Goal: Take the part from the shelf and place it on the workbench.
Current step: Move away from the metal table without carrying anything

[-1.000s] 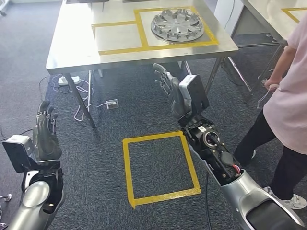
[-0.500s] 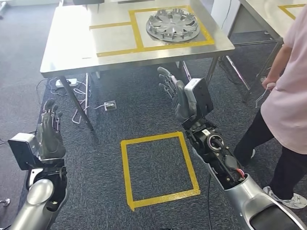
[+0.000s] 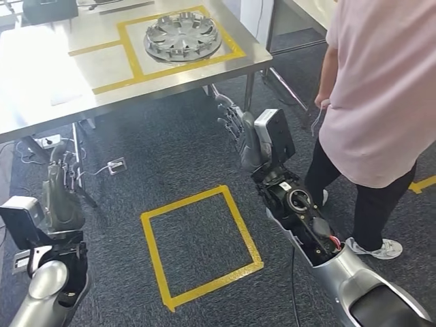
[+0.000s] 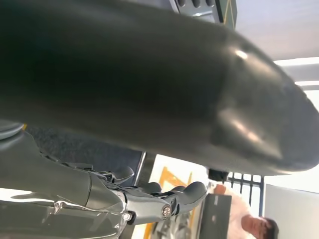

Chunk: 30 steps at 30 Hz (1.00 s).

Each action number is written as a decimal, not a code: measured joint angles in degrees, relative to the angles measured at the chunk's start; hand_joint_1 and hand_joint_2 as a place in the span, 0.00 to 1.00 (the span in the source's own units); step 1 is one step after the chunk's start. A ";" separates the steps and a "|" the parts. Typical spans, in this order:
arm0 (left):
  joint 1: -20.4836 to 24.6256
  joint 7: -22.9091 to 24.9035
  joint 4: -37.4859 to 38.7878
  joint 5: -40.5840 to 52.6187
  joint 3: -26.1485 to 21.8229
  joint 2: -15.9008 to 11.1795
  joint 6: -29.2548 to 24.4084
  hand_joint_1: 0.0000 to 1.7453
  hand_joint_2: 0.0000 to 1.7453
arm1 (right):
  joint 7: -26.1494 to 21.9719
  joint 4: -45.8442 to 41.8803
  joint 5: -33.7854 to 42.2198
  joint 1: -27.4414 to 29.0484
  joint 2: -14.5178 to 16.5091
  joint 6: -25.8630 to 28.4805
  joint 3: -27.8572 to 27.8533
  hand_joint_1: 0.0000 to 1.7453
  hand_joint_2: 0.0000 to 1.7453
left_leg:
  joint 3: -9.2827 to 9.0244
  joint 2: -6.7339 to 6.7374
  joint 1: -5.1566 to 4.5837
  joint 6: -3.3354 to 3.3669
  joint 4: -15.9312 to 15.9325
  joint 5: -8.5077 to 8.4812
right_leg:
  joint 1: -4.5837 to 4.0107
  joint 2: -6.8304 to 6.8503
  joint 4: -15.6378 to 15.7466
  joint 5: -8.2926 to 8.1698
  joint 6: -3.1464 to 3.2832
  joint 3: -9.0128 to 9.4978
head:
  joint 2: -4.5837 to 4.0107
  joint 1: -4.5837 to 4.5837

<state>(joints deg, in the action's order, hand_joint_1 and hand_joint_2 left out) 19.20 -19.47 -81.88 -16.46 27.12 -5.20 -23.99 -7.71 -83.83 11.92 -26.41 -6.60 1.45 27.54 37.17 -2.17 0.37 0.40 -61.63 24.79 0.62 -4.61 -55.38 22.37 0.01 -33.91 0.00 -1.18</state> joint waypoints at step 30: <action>0.56 0.84 -0.18 1.48 0.02 0.37 0.79 0.00 0.00 | 0.49 -5.36 0.07 4.32 -0.23 3.52 0.24 0.00 0.00 | 0.40 1.40 0.38 -1.33 -1.88 0.98 | 0.56 1.15 0.63 0.59 -0.08 1.18 | 0.00 -0.01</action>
<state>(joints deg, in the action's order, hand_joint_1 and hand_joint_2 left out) 19.76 -18.63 -82.06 -14.98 27.15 -4.83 -23.20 -7.22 -89.19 11.99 -22.09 -6.83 4.98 27.78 37.57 -0.77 0.75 -0.93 -63.52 25.76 1.18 -3.46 -54.76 22.96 -0.07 -32.73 0.00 -1.19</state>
